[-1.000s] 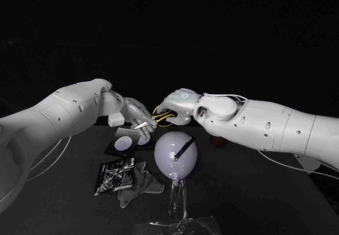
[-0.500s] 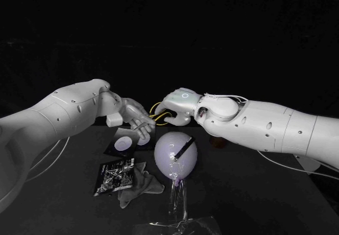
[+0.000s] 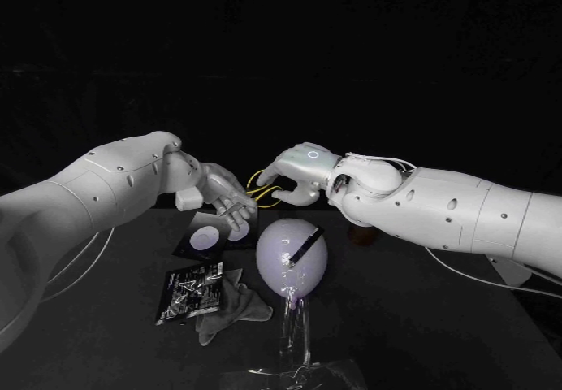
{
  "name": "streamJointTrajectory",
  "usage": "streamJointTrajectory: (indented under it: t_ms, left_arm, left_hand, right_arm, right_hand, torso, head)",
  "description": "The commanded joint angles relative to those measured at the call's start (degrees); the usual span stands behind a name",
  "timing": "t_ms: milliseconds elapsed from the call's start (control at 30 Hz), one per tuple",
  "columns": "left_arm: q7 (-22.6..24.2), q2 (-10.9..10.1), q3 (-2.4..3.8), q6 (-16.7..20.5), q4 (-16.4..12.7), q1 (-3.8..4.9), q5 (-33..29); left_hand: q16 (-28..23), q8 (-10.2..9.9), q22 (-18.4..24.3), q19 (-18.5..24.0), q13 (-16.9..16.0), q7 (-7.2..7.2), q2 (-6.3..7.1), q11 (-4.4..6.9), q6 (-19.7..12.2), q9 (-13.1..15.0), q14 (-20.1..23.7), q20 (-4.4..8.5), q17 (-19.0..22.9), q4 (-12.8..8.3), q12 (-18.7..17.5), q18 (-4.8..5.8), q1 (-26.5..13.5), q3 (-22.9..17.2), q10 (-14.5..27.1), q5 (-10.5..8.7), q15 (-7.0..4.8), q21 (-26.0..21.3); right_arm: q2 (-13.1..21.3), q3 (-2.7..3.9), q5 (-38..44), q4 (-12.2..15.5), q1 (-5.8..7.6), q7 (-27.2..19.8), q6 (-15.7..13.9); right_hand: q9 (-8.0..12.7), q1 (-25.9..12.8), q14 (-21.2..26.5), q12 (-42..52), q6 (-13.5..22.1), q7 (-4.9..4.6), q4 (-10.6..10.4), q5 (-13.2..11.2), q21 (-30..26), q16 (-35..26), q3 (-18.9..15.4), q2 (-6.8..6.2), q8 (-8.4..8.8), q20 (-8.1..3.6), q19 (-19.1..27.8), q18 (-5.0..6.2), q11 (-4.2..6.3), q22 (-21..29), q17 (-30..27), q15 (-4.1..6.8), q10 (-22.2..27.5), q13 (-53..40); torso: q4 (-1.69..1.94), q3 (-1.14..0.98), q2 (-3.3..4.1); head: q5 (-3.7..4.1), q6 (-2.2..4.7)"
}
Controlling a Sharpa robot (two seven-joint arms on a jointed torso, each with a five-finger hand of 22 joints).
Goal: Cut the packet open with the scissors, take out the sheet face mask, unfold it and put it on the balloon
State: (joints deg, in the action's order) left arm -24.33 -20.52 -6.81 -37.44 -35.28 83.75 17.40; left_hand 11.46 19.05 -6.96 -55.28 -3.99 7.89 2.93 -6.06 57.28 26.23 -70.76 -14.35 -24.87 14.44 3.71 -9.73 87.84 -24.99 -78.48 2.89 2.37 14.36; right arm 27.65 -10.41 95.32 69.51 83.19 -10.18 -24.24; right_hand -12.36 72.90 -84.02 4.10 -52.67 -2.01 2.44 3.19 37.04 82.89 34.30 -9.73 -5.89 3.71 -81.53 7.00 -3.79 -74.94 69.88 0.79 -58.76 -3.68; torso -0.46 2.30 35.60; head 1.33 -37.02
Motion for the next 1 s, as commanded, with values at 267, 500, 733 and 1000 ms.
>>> streamJointTrajectory:
  t_ms: [267,500,733,1000]
  left_arm:
    - [1.02,-1.02,0.11,1.47,-1.62,0.04,0.78]
    - [2.23,-2.57,0.42,2.9,-4.02,0.04,2.11]
    - [2.79,-3.44,0.55,3.51,-5.54,0.06,2.84]
    - [3.14,-3.74,0.63,3.79,-6.16,0.06,3.12]
  left_hand:
    - [-0.07,0.3,-0.09,-0.12,-0.07,0.06,-0.6,2.08,-0.6,0.1,0.03,0.35,-0.08,-3.68,0.22,-0.61,-0.05,-3.35,-2.93,-0.16,-0.21,0.26]
    - [-0.17,0.28,-0.13,-0.04,-0.05,0.11,-0.59,2.03,-0.73,0.25,0.16,0.35,-0.13,-3.94,0.14,-0.57,-0.19,-3.5,-2.83,-0.16,-0.16,0.31]
    - [-0.17,0.28,-0.13,-0.04,-0.05,0.11,-0.59,2.03,-0.73,0.25,0.16,0.35,-0.13,-3.94,0.14,-0.57,-0.19,-3.5,-2.83,-0.16,-0.16,0.31]
    - [-0.21,0.27,-0.14,0.0,-0.04,0.13,-0.59,2.01,-0.78,0.31,0.2,0.35,-0.15,-4.04,0.11,-0.55,-0.26,-3.56,-2.8,-0.16,-0.14,0.32]
  right_arm:
    - [3.99,0.12,-26.95,1.27,0.45,-3.71,-10.08]
    - [5.92,0.06,-45.81,0.39,0.56,1.15,-3.13]
    - [4.43,-0.09,-54.69,-1.57,-0.53,4.74,5.2]
    - [2.14,-0.15,-59.71,-3.2,-1.7,5.65,9.97]
  right_hand:
    - [-0.86,-1.57,-2.98,-0.03,-3.08,-6.93,-1.95,1.05,2.92,0.78,0.9,-0.37,-1.68,1.24,-0.93,-0.34,-1.55,-5.65,1.9,-1.58,-8.53,-0.13]
    - [-0.24,-4.93,-2.19,-0.74,-0.22,-9.62,-4.75,0.91,-1.26,0.14,-3.22,-2.59,0.0,2.57,-0.1,-0.19,-3.52,-4.78,-0.28,-2.89,-5.51,0.13]
    - [0.57,-5.89,-1.81,-0.5,3.04,-10.94,-7.23,-0.16,-4.31,0.12,-9.36,-2.59,1.79,3.64,0.72,0.08,-4.91,-4.03,-0.81,-4.18,0.73,0.07]
    - [0.65,-4.97,-2.3,-0.36,3.12,-10.98,-8.12,-0.13,-2.24,1.11,-12.04,-1.46,1.72,3.99,0.17,0.02,-4.97,-4.43,1.35,-4.21,0.83,0.02]
  torso:
    - [0.02,0.07,-0.01]
    - [-0.04,0.02,-0.04]
    - [0.05,-0.1,0.12]
    - [0.03,0.02,0.01]
  head:
    - [-0.08,0.57]
    - [-0.05,0.66]
    - [-0.16,0.59]
    - [-0.07,0.38]
